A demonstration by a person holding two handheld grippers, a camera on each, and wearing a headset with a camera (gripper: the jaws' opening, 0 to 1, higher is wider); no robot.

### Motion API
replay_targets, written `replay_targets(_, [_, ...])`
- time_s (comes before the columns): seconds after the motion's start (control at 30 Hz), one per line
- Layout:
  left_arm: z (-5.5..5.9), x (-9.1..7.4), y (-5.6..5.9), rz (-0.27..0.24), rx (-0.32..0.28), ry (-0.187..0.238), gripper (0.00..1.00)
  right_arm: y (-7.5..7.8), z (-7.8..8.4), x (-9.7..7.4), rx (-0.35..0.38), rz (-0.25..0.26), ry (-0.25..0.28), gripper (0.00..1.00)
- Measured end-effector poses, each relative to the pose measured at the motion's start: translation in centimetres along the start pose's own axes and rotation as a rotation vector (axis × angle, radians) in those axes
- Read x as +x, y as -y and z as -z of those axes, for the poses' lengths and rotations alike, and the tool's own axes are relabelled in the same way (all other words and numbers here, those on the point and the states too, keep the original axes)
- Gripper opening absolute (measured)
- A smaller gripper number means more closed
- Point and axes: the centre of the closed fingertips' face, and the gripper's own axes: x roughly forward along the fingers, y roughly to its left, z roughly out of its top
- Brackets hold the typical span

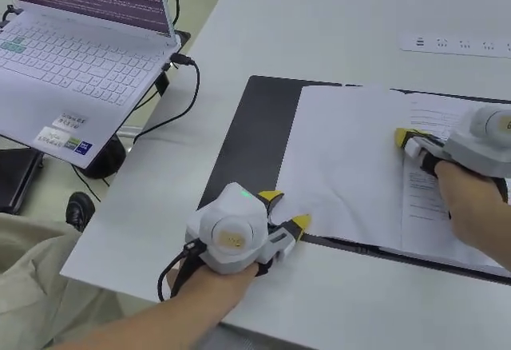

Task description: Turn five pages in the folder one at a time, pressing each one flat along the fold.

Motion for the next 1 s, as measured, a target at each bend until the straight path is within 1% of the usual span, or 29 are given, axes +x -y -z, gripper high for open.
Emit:
replay_targets(0.2, [0.0, 0.0, 0.0, 0.0, 0.001, -0.002, 0.31, -0.8, 0.9, -1.2, 0.0, -0.008, -0.003, 0.0])
replay_targets(0.5, [-0.1, 0.0, 0.1, 0.001, -0.001, -0.002, 0.31, -1.4, 1.9, -2.9, 0.015, -0.012, -0.017, 0.0])
replay_targets(0.6, [0.0, 0.0, 0.1, 0.001, -0.001, -0.001, 0.31, -1.7, 2.5, -3.7, 0.014, -0.015, -0.027, 0.0])
replay_targets(0.83, [0.0, -0.1, 0.1, 0.0, -0.006, -0.004, 0.31, -2.7, 3.9, -5.4, 0.02, -0.031, -0.034, 0.0])
replay_targets(1.0, [0.0, -0.1, 0.1, -0.001, -0.008, 0.0, 0.31, -3.4, 4.7, -6.2, 0.017, -0.046, -0.047, 0.0])
